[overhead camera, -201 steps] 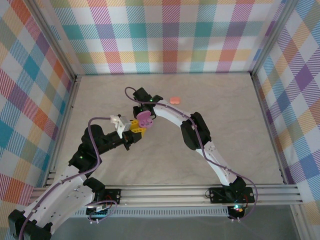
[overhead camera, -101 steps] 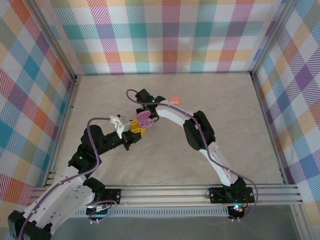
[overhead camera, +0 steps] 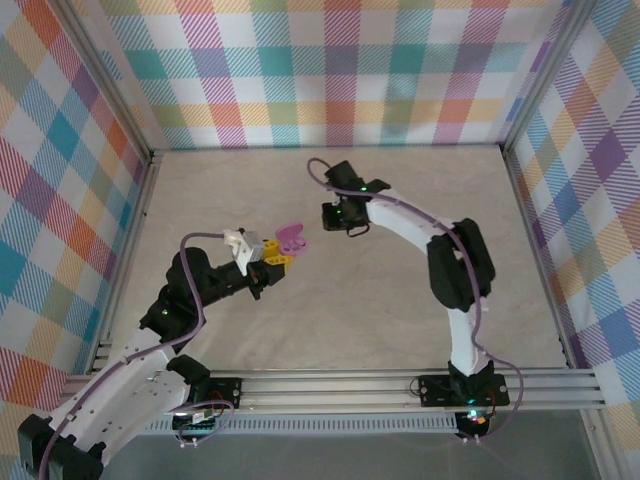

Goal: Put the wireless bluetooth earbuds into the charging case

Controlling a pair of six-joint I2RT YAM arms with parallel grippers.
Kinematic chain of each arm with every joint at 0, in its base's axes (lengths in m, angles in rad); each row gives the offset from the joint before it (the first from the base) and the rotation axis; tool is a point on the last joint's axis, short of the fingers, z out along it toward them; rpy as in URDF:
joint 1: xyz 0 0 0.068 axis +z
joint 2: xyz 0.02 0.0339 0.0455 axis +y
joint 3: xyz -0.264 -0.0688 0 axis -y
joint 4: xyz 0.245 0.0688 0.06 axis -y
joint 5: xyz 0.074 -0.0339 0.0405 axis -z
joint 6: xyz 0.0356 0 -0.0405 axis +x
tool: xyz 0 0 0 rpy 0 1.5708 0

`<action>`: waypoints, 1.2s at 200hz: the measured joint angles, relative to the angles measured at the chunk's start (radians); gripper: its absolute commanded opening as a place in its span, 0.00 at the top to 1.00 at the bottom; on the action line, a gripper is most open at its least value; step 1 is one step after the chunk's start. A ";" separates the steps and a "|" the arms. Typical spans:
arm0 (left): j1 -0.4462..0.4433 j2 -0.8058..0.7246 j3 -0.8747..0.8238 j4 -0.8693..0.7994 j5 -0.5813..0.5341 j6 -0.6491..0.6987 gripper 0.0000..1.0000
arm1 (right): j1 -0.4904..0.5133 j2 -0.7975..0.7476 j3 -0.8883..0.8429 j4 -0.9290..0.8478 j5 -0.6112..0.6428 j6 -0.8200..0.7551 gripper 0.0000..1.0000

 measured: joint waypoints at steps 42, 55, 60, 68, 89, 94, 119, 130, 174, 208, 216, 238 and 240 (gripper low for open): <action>0.000 0.099 0.002 0.055 0.028 0.004 0.84 | -0.045 -0.202 -0.051 -0.086 0.027 -0.027 0.76; 0.000 0.139 0.006 0.076 0.041 0.009 0.84 | -0.040 -0.263 -0.051 -0.126 0.034 -0.039 0.76; -0.001 0.154 0.011 0.080 0.042 0.013 0.84 | -0.040 -0.282 -0.051 -0.140 0.035 -0.044 0.76; -0.002 0.177 0.019 0.092 0.047 0.020 0.84 | -0.039 -0.315 -0.051 -0.168 0.039 -0.050 0.77; -0.012 0.233 0.051 0.116 0.057 0.038 0.84 | -0.039 -0.378 -0.048 -0.237 0.045 -0.059 0.77; -0.014 0.246 0.057 0.126 0.059 0.044 0.84 | -0.039 -0.391 -0.045 -0.253 0.045 -0.060 0.77; -0.023 0.315 0.091 0.173 0.068 0.058 0.84 | -0.033 -0.441 -0.020 -0.329 0.044 -0.069 0.77; -0.027 0.351 0.109 0.188 0.068 0.064 0.84 | -0.028 -0.457 0.008 -0.364 0.047 -0.075 0.77; -0.046 0.478 0.182 0.230 0.068 0.080 0.85 | 0.042 -0.481 0.183 -0.472 0.076 -0.089 0.77; -0.056 0.560 0.231 0.277 0.067 0.079 0.86 | 0.103 -0.486 0.233 -0.493 0.082 -0.089 0.77; -0.056 0.575 0.238 0.286 0.068 0.078 0.86 | 0.117 -0.486 0.233 -0.495 0.082 -0.088 0.77; -0.060 0.599 0.249 0.309 0.068 0.071 0.86 | 0.147 -0.481 0.233 -0.497 0.081 -0.081 0.77; -0.060 0.600 0.250 0.310 0.068 0.071 0.86 | 0.150 -0.480 0.233 -0.497 0.080 -0.081 0.77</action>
